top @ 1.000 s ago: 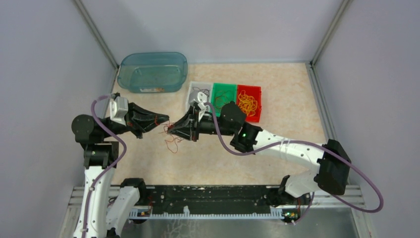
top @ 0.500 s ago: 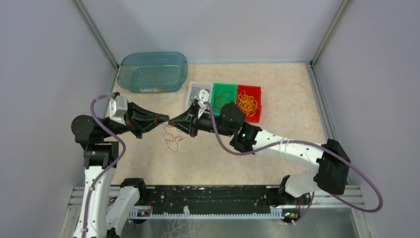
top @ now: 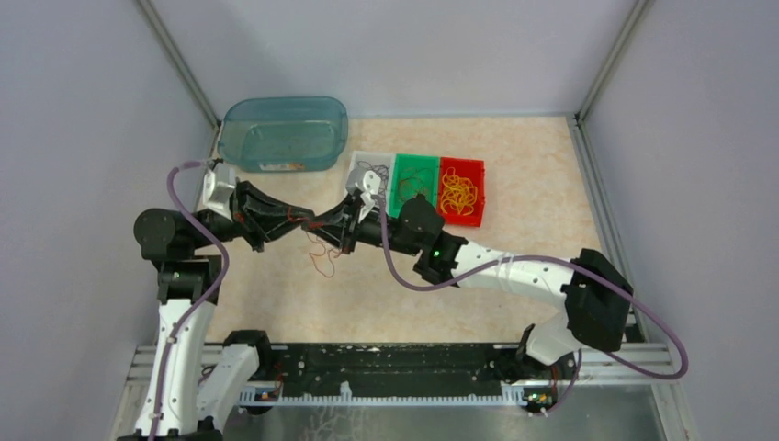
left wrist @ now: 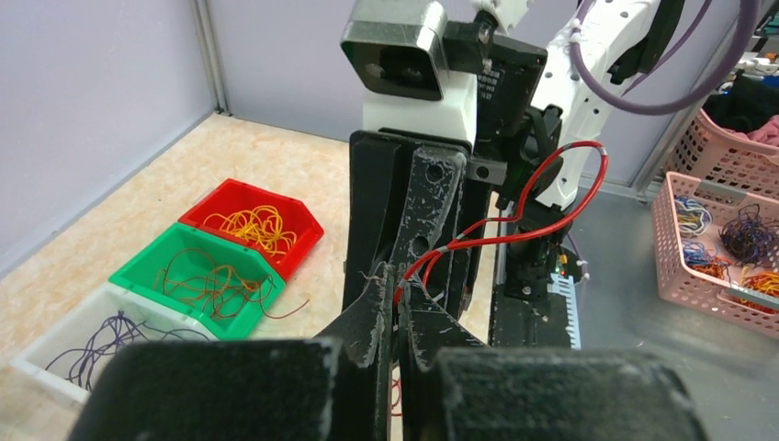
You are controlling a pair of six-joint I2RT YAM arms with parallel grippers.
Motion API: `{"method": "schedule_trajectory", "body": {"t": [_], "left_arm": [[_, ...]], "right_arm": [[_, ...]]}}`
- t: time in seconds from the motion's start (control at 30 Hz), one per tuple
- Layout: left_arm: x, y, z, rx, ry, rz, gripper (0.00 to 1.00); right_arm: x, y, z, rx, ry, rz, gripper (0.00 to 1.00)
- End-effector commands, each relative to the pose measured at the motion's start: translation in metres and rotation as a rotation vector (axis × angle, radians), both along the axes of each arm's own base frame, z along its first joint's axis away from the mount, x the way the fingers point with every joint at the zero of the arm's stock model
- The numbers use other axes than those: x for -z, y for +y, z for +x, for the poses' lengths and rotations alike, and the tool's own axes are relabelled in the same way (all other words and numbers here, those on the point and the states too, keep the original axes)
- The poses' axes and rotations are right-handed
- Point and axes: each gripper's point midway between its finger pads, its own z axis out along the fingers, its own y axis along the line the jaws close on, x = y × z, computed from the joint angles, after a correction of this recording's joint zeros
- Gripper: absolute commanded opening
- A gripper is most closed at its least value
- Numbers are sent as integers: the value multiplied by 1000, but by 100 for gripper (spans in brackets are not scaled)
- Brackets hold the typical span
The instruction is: Untangle the cables
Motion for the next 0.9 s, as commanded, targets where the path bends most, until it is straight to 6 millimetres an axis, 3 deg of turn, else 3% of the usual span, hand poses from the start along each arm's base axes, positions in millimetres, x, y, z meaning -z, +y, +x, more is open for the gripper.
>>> {"method": "schedule_trajectory", "body": {"t": [0.0, 0.17, 0.3, 0.53, 0.73, 0.87], "left_arm": [[-44, -1, -21, 5, -139, -27, 4], [-62, 0, -24, -15, -147, -56, 3], [-66, 0, -27, -11, -141, -63, 3], [-66, 0, -27, -14, -136, -64, 4], [-77, 1, -27, -26, -164, -71, 4], [-89, 6, -13, -111, -241, -87, 2]], "right_arm": [[69, 4, 10, 41, 91, -123, 1], [90, 2, 7, 36, 124, -133, 9], [89, -2, 5, 37, 121, -108, 19], [77, -3, 4, 39, 113, -65, 21], [92, -8, -1, 45, 147, -62, 21], [90, -17, -8, 48, 107, -38, 30]]}}
